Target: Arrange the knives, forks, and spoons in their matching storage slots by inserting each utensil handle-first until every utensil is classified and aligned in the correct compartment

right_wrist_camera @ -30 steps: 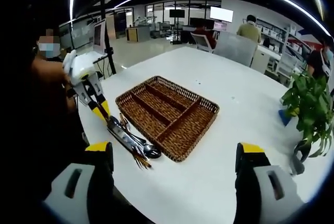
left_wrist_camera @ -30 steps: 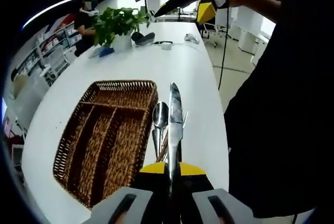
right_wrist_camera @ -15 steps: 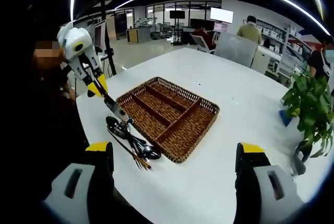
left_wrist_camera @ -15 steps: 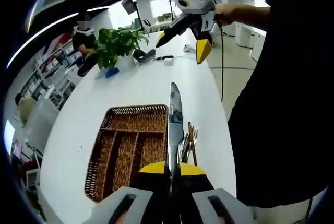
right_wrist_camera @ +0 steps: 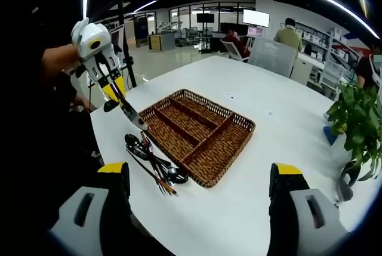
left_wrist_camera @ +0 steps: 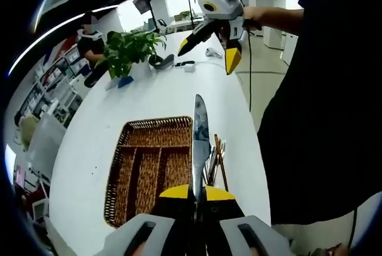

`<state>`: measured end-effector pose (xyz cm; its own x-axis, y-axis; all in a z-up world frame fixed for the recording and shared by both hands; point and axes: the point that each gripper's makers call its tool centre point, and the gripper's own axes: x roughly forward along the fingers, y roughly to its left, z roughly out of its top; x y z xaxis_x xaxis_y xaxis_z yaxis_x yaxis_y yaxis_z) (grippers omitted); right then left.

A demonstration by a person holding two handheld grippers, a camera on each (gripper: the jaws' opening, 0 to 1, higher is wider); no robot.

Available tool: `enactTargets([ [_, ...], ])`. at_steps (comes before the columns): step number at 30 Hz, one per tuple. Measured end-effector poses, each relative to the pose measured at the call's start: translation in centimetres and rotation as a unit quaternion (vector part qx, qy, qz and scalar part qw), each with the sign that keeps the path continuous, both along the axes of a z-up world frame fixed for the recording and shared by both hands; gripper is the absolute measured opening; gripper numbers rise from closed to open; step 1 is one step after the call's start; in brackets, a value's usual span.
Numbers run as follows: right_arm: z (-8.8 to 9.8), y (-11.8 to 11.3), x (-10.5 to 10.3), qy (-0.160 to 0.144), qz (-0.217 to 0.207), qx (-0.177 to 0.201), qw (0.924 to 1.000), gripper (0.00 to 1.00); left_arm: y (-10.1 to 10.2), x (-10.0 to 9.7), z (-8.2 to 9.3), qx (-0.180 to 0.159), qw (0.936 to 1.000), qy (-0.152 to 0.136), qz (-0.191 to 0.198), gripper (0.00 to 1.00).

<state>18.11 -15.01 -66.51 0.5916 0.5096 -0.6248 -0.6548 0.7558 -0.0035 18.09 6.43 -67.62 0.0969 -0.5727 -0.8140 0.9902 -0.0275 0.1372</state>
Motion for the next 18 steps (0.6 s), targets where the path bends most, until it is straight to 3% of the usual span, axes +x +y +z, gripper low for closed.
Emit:
enactTargets([
  [7, 0.1, 0.1, 0.1, 0.000, -0.002, 0.006, 1.0000, 0.99, -0.1, 0.3, -0.3, -0.003, 1.0000, -0.002, -0.002, 0.03],
  [18, 0.1, -0.1, 0.0, -0.003, -0.011, 0.004, 0.9999, 0.99, -0.2, 2.8, -1.1, -0.005, 0.9998, -0.017, -0.008, 0.03],
])
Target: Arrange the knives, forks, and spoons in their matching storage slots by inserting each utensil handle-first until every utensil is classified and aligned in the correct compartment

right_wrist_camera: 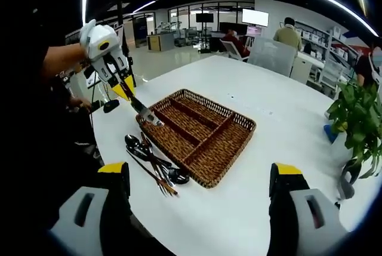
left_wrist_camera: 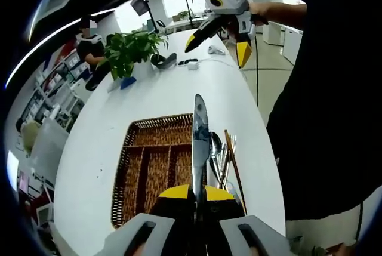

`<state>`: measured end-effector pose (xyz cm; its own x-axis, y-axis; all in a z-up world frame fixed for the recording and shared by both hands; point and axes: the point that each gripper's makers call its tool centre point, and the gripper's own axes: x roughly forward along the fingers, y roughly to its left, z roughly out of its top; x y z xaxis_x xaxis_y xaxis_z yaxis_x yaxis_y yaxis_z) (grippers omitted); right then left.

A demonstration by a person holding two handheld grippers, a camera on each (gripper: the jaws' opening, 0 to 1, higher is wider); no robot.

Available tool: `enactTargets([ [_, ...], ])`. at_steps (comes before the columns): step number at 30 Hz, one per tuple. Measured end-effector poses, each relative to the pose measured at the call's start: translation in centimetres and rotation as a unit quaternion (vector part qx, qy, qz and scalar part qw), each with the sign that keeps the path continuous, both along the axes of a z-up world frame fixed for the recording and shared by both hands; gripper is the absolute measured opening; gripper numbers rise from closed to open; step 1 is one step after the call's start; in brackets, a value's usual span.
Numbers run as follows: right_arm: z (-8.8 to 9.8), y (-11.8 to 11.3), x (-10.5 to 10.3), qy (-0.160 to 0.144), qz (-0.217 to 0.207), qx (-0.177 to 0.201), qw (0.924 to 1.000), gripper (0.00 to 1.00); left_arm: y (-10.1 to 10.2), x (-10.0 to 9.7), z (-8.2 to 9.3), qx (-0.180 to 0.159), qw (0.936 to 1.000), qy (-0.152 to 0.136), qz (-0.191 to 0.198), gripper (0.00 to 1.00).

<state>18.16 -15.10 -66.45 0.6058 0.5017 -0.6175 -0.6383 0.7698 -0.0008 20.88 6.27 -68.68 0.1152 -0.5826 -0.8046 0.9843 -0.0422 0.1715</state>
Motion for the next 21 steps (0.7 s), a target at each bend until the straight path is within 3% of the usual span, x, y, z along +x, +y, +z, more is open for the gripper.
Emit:
enactTargets([
  [21, -0.1, 0.3, 0.2, 0.008, -0.012, 0.003, 0.9999, 0.98, 0.9, 5.4, 0.0, -0.001, 0.9996, -0.026, 0.009, 0.04],
])
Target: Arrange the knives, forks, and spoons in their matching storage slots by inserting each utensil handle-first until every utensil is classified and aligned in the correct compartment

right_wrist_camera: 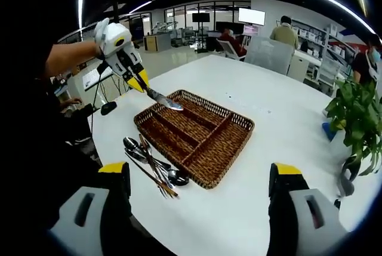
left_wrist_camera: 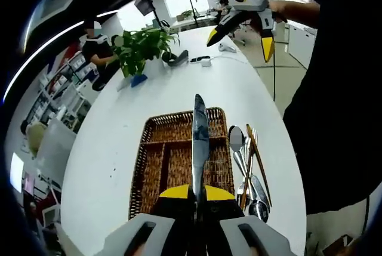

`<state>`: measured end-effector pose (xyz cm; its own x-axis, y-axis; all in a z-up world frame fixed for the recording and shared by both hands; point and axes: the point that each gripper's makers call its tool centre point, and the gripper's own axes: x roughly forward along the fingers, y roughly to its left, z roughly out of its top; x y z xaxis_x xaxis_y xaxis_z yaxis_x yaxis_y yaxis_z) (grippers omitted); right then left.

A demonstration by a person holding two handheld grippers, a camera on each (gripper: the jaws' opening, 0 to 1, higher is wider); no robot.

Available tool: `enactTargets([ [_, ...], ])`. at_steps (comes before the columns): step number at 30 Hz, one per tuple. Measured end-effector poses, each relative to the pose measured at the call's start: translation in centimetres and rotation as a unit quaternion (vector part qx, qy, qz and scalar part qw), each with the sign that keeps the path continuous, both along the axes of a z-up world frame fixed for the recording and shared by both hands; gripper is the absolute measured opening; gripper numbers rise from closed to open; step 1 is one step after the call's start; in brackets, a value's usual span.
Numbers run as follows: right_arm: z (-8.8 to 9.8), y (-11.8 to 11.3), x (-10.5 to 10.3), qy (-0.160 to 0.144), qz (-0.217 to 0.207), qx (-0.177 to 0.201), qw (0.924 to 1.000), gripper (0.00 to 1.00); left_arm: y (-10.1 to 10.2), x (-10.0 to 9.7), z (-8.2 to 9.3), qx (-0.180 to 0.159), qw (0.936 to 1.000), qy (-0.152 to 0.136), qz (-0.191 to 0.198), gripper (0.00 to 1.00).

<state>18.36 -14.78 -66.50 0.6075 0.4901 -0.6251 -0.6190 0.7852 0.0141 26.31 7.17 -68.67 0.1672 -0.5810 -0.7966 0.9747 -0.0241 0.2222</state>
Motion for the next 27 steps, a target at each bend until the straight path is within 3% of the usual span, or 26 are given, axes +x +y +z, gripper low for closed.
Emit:
enactTargets([
  [11, -0.4, -0.1, -0.2, 0.008, -0.001, -0.005, 1.0000, 0.98, -0.2, 2.0, -0.1, -0.005, 0.9999, -0.011, 0.003, 0.04],
  [20, -0.3, -0.5, -0.1, 0.009, -0.005, -0.007, 0.9999, 0.97, -0.3, 2.6, -0.8, -0.002, 0.9999, -0.010, 0.007, 0.04],
  [27, -0.4, -0.6, -0.1, 0.013, -0.018, -0.004, 0.9998, 0.97, -0.4, 2.7, -2.0, -0.006, 0.9993, -0.030, 0.022, 0.04],
])
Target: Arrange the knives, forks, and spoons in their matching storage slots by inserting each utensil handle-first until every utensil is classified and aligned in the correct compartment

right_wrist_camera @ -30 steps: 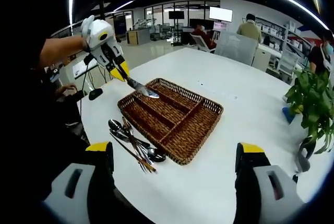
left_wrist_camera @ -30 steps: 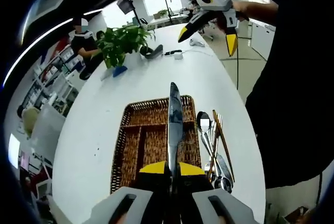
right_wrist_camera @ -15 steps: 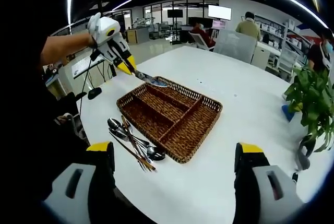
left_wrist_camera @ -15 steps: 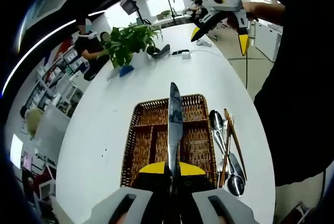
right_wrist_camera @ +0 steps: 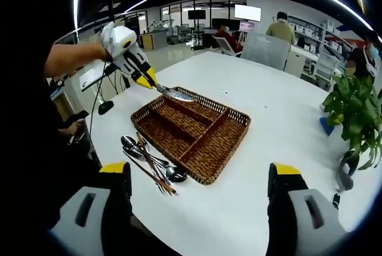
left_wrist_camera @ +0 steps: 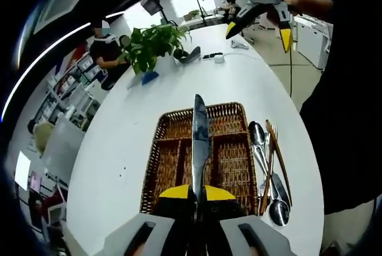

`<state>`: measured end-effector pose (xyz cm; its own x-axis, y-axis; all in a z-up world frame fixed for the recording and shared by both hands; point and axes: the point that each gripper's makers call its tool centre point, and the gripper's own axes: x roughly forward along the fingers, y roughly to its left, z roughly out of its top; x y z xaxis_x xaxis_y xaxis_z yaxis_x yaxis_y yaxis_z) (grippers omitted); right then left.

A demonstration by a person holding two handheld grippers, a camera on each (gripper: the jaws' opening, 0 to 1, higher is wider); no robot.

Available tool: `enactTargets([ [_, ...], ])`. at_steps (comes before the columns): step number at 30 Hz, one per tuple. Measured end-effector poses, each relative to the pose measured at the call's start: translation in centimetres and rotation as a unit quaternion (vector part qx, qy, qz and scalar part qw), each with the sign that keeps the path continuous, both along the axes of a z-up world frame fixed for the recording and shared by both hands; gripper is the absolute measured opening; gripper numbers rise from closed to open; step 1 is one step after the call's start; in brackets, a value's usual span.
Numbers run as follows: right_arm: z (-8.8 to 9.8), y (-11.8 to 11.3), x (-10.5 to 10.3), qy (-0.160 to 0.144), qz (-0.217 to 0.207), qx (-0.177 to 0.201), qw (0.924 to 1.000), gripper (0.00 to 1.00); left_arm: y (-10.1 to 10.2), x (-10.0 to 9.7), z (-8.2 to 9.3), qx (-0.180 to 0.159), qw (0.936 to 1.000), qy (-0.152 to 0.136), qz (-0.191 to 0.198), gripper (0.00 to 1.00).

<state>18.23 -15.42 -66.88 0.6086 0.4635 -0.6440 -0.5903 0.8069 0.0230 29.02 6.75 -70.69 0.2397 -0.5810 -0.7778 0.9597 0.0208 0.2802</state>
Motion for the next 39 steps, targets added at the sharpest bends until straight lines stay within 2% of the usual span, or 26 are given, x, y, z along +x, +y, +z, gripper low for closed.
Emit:
enactTargets([
  [5, -0.1, 0.2, -0.2, -0.003, -0.005, 0.005, 1.0000, 0.98, -0.2, -0.7, -1.3, 0.004, 0.9999, 0.008, -0.006, 0.04],
  [12, -0.4, 0.1, -0.8, -0.005, -0.007, 0.006, 1.0000, 0.98, 0.2, -0.3, -2.4, 0.006, 0.9999, 0.008, 0.010, 0.03],
  [22, -0.5, -0.1, -1.2, -0.007, -0.016, 0.009, 0.9998, 0.98, -0.1, -1.0, -4.5, 0.015, 0.9996, 0.023, 0.007, 0.03],
  [26, -0.6, -0.2, -1.3, -0.007, -0.018, 0.010, 0.9998, 0.98, -0.1, -1.1, -5.3, 0.016, 0.9996, 0.023, 0.011, 0.03],
  [31, -0.7, -0.2, -1.4, -0.005, -0.018, 0.008, 0.9998, 0.98, -0.2, -0.9, -6.8, 0.023, 0.9997, 0.008, 0.003, 0.03],
  [39, -0.6, -0.1, -1.5, -0.006, -0.019, 0.008, 0.9998, 0.98, -0.4, -1.4, -8.4, 0.023, 0.9996, 0.017, 0.003, 0.03],
])
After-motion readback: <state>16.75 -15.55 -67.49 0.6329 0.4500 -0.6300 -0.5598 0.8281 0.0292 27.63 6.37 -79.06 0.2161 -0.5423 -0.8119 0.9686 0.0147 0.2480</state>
